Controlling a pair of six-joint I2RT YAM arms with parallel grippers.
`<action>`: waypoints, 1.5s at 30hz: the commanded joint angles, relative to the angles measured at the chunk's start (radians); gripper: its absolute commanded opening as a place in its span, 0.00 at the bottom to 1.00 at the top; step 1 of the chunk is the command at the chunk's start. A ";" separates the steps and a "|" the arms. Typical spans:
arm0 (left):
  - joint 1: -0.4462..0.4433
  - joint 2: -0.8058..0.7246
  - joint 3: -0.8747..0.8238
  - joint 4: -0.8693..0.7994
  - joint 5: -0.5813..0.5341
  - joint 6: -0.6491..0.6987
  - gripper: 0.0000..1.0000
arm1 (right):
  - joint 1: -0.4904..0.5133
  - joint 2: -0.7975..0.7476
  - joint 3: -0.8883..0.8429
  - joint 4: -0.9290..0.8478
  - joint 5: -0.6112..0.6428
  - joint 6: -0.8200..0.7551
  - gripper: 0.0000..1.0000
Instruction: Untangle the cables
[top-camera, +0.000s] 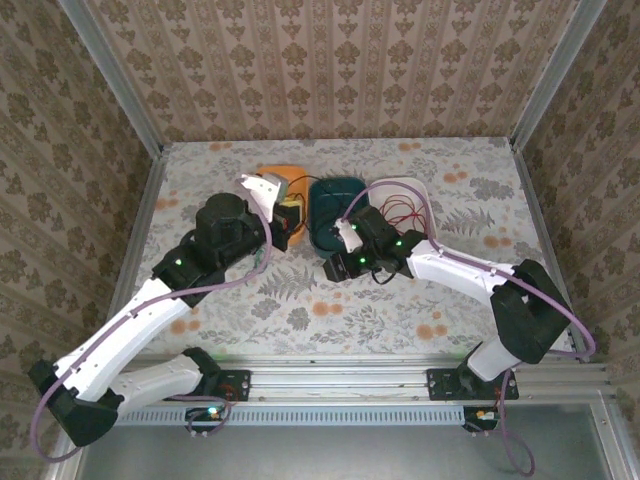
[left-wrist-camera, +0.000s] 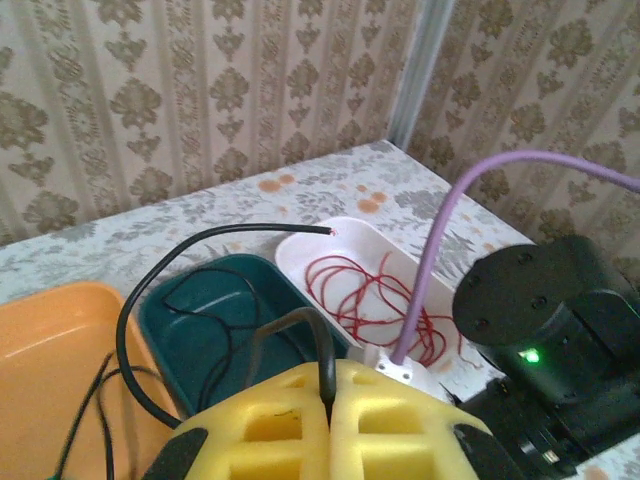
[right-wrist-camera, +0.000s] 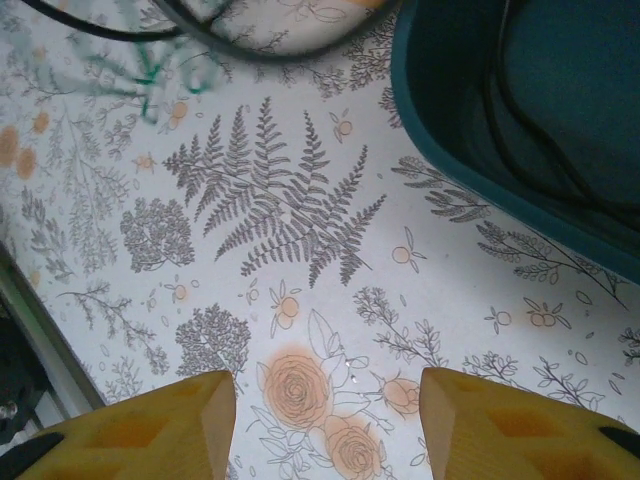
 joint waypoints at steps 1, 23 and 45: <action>0.003 0.001 0.022 -0.013 0.100 0.029 0.00 | -0.002 -0.079 -0.028 0.000 -0.032 -0.053 0.54; -0.036 -0.035 -0.012 -0.005 0.268 0.016 0.00 | -0.042 -0.336 -0.082 0.030 0.068 -0.018 0.56; 0.040 -0.227 -0.189 0.050 -0.266 -0.052 0.00 | -0.077 -0.321 -0.278 -0.109 0.113 0.068 0.02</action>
